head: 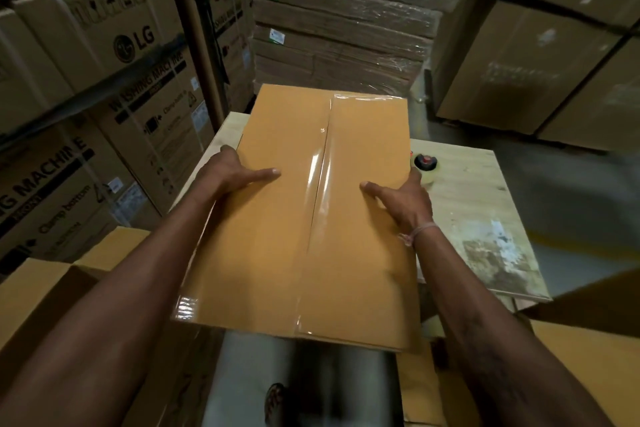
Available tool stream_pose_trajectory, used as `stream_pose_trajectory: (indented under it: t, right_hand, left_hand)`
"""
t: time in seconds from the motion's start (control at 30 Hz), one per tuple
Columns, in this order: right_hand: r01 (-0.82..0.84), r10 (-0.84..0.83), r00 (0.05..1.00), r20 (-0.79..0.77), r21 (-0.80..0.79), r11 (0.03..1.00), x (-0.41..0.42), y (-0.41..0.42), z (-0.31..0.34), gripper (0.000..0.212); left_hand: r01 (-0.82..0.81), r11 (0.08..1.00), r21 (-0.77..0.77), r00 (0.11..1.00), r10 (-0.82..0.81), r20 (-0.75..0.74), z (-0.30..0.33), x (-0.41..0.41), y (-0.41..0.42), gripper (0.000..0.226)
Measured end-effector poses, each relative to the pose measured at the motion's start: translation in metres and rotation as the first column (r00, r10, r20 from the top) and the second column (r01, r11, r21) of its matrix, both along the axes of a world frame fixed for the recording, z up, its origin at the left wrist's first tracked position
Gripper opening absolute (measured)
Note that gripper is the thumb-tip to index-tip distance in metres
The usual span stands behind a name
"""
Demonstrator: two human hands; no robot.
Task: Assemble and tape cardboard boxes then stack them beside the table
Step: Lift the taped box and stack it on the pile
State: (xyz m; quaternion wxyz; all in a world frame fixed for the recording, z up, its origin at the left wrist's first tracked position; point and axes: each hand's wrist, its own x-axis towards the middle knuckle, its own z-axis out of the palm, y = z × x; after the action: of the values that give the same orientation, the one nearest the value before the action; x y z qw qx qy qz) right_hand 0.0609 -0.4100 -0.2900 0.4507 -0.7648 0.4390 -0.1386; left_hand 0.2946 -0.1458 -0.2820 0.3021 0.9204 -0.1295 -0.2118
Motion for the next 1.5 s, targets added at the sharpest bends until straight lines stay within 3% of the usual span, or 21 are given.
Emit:
stream_pose_trajectory:
  t: [0.23, 0.37, 0.47, 0.6, 0.77, 0.87, 0.97, 1.07, 1.27, 1.5]
  right_hand:
    - [0.019, -0.019, 1.000, -0.011, 0.009, 1.000, -0.123, -0.038, 0.048, 0.115]
    - [0.069, -0.071, 0.997, 0.034, 0.055, 0.996, -0.203, -0.056, 0.057, 0.117]
    - [0.093, -0.103, 0.990, 0.095, 0.099, 0.991, -0.262, -0.065, 0.067, 0.096]
    - [0.119, -0.128, 0.988, 0.092, 0.093, 0.989, -0.330, -0.084, 0.090, 0.090]
    - [0.170, -0.170, 0.985, -0.015, 0.012, 0.985, -0.403, -0.110, 0.119, 0.089]
    - [0.199, -0.200, 0.977, -0.078, -0.020, 0.980, -0.450, -0.126, 0.125, 0.081]
    - [0.219, -0.220, 0.969, -0.115, -0.027, 0.975, -0.493, -0.141, 0.115, 0.087]
    - [0.237, -0.244, 0.958, -0.148, -0.062, 0.970, -0.529, -0.146, 0.105, 0.084]
    - [0.273, -0.279, 0.942, -0.185, -0.056, 0.960, -0.577, -0.152, 0.083, 0.104]
    - [0.302, -0.300, 0.925, -0.233, -0.028, 0.953, -0.603, -0.159, 0.066, 0.092]
  left_hand:
    - [0.069, 0.996, -0.052, 0.976, -0.057, 0.208, 0.045, -0.132, -0.030, 0.099]
    - [0.121, 0.990, -0.074, 0.957, -0.097, 0.275, 0.051, -0.202, -0.053, 0.096]
    - [0.170, 0.981, -0.093, 0.944, -0.135, 0.301, 0.055, -0.248, -0.072, 0.099]
    - [0.225, 0.967, -0.119, 0.933, -0.178, 0.313, 0.065, -0.303, -0.100, 0.100]
    - [0.324, 0.934, -0.153, 0.914, -0.267, 0.305, 0.085, -0.373, -0.140, 0.081]
    - [0.404, 0.897, -0.177, 0.896, -0.350, 0.273, 0.091, -0.418, -0.159, 0.072]
    - [0.468, 0.854, -0.226, 0.877, -0.416, 0.242, 0.087, -0.458, -0.172, 0.072]
    - [0.478, 0.851, -0.217, 0.873, -0.435, 0.219, 0.079, -0.497, -0.182, 0.068]
    - [0.471, 0.859, -0.199, 0.879, -0.441, 0.181, 0.053, -0.543, -0.191, 0.061]
    - [0.475, 0.853, -0.218, 0.879, -0.445, 0.172, 0.045, -0.574, -0.192, 0.061]
